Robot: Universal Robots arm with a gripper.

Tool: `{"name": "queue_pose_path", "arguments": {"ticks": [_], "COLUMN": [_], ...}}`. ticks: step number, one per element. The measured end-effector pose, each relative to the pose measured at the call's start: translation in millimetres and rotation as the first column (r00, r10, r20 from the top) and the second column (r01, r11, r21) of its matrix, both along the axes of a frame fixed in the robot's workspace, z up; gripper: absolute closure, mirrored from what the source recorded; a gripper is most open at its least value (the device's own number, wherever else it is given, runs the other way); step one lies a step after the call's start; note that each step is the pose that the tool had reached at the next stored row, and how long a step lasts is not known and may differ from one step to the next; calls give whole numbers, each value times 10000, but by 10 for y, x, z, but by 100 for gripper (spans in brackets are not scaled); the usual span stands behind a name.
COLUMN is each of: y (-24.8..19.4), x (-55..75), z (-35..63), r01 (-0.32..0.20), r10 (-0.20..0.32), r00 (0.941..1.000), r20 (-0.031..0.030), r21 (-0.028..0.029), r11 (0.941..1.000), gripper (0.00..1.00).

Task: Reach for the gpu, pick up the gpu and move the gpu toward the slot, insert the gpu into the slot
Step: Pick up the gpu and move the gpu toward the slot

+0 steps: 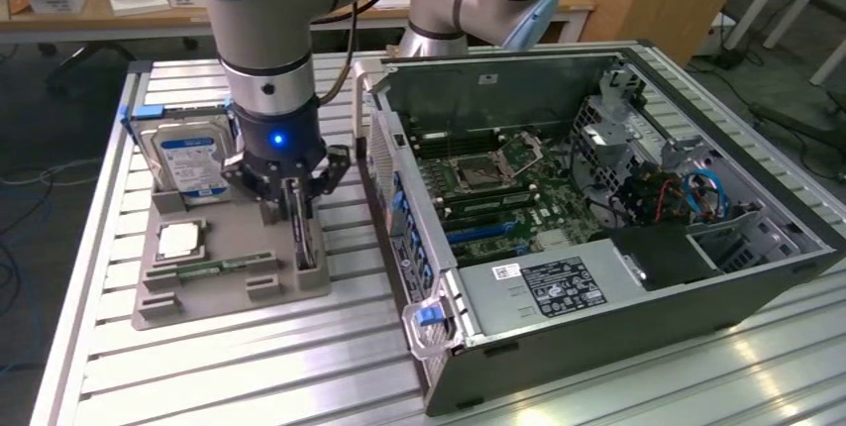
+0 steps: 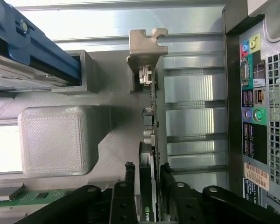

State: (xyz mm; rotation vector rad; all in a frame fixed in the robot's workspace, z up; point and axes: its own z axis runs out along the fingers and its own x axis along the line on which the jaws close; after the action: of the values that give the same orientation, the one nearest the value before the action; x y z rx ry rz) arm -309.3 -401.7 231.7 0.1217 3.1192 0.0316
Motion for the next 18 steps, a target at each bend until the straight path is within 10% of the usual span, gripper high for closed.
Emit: {"name": "queue_pose_path", "arguments": {"ticks": [18], "y": [0], "x": [0], "z": [15], "r01": [0], "r10": [0], "r00": [10000], "r20": [3], "r21": [1], "r11": [10000], "gripper": [74]}}
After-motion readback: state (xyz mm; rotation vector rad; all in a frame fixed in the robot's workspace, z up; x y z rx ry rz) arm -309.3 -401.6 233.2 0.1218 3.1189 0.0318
